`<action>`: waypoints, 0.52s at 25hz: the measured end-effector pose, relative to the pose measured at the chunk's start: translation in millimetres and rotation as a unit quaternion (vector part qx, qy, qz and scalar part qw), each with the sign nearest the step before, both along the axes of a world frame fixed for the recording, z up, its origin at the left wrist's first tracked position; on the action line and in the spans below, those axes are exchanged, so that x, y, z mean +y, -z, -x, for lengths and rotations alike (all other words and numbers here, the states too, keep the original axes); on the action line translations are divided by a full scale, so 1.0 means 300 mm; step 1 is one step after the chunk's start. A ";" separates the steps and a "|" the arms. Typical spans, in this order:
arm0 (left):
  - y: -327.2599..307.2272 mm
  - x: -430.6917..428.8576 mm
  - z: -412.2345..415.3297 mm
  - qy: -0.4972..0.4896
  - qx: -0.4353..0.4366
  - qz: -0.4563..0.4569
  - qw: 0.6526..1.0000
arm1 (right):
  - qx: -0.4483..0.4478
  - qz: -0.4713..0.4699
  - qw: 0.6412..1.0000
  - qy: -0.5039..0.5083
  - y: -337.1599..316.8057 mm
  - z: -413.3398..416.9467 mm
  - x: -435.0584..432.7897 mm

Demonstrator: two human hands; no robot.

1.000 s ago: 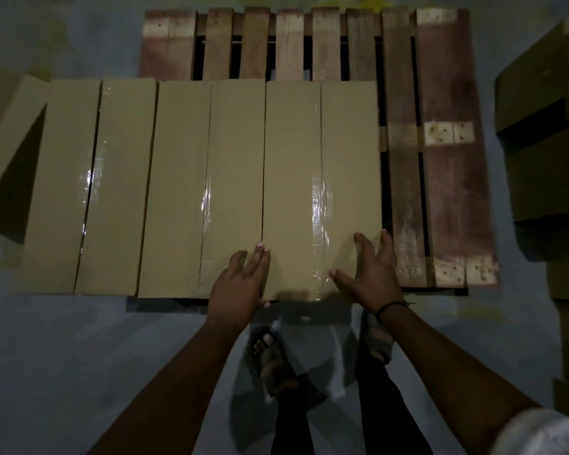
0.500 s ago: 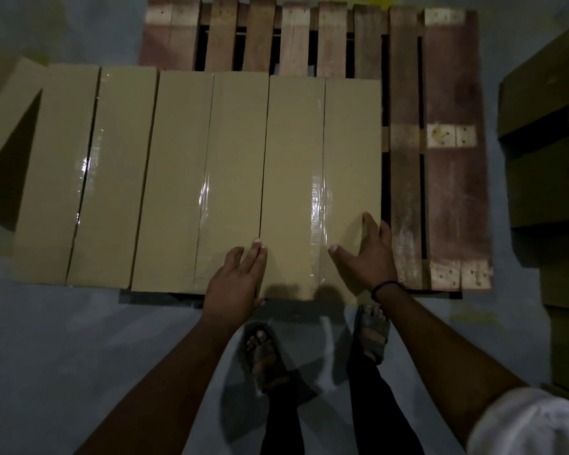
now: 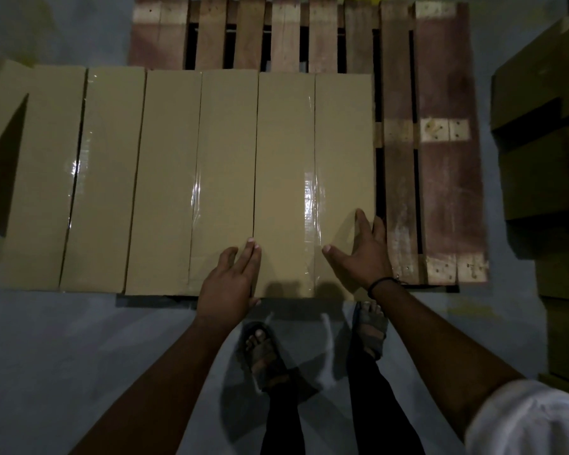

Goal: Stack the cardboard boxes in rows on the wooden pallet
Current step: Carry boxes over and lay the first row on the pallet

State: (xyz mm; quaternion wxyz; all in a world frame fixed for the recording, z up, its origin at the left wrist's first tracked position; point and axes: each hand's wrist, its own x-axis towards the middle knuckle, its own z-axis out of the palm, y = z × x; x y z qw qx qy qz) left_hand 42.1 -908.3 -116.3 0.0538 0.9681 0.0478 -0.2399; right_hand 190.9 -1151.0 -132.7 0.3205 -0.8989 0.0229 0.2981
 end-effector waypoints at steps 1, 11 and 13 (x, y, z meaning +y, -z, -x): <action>0.000 -0.001 0.000 -0.001 0.000 0.003 1.000 | 0.001 0.006 1.000 -0.005 -0.003 0.000 0.001; -0.002 -0.011 -0.012 -0.029 0.019 0.021 0.999 | 0.039 0.066 0.993 -0.095 0.019 -0.011 -0.014; -0.025 -0.015 -0.022 -0.041 0.042 0.038 0.998 | 0.047 0.057 0.992 -0.100 0.003 -0.015 -0.026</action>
